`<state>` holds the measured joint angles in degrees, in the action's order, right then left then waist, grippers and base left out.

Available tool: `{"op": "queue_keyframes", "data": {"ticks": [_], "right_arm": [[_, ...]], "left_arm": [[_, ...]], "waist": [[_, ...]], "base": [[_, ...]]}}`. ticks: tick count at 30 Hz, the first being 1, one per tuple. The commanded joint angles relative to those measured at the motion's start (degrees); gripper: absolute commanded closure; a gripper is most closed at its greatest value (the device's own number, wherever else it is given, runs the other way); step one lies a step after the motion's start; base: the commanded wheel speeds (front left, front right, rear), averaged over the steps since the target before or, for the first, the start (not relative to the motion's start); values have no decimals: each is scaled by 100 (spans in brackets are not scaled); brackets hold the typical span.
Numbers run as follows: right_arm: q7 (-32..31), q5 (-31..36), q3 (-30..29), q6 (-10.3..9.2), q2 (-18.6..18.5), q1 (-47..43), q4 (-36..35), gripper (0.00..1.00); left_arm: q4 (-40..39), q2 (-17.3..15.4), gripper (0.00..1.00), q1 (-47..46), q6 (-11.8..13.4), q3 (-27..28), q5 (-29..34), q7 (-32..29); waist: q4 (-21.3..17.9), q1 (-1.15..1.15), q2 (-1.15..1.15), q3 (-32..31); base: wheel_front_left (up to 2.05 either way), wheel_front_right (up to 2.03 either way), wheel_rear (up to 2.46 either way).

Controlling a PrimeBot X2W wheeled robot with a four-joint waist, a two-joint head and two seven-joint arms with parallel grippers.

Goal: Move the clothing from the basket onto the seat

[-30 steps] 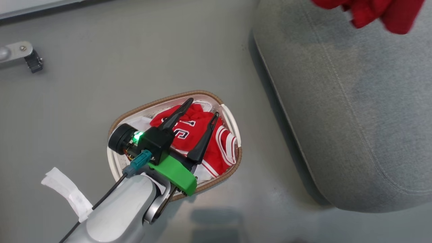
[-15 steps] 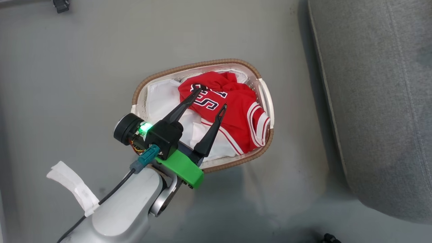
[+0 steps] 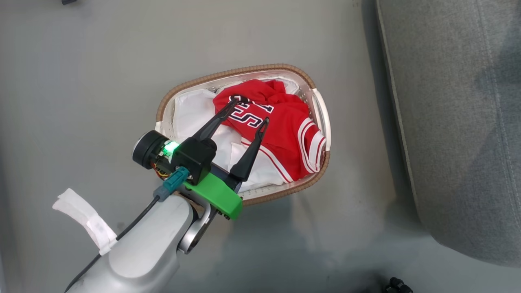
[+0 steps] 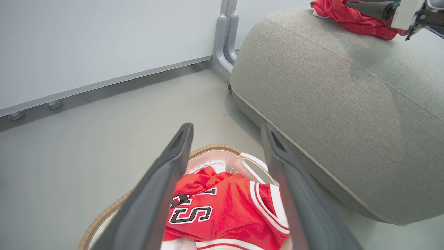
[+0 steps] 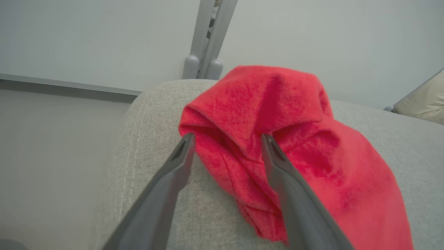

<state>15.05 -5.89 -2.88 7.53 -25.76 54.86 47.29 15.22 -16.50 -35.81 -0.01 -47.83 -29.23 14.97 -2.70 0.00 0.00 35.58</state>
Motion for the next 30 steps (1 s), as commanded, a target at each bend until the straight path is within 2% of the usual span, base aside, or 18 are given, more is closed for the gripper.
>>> {"op": "queue_keyframes", "data": {"ticks": [1, 11, 19, 25, 30], "right_arm": [[13, 42, 12, -8, 27, -183, -81, 0], [15, 92, 277, -8, 217, -709, -784, 0], [15, -21, 540, -8, 474, -1026, -1311, 0], [15, -123, 681, -8, 766, -1511, -1715, 0], [15, -150, 691, -8, 1164, -2167, -2113, 0]], "left_arm": [[27, -12, 0, 39, -5, 56, -67, 27], [56, 116, 0, 456, -33, 631, -46, 26], [102, 276, 0, 1074, -42, 1360, 98, 27], [115, 393, 0, 1674, -16, 2007, 225, 27], [7, 582, 0, 2225, 31, 2669, 342, 27]], "waist": [[-32, 0, 0, -101], [39, 0, 0, -844], [272, 0, 0, -1633], [467, 0, 0, -2073], [609, 0, 0, -2381]], "base": [[0, 0, 0], [0, 0, 0], [0, 0, 0], [0, 0, 0], [0, 0, 0]]}}
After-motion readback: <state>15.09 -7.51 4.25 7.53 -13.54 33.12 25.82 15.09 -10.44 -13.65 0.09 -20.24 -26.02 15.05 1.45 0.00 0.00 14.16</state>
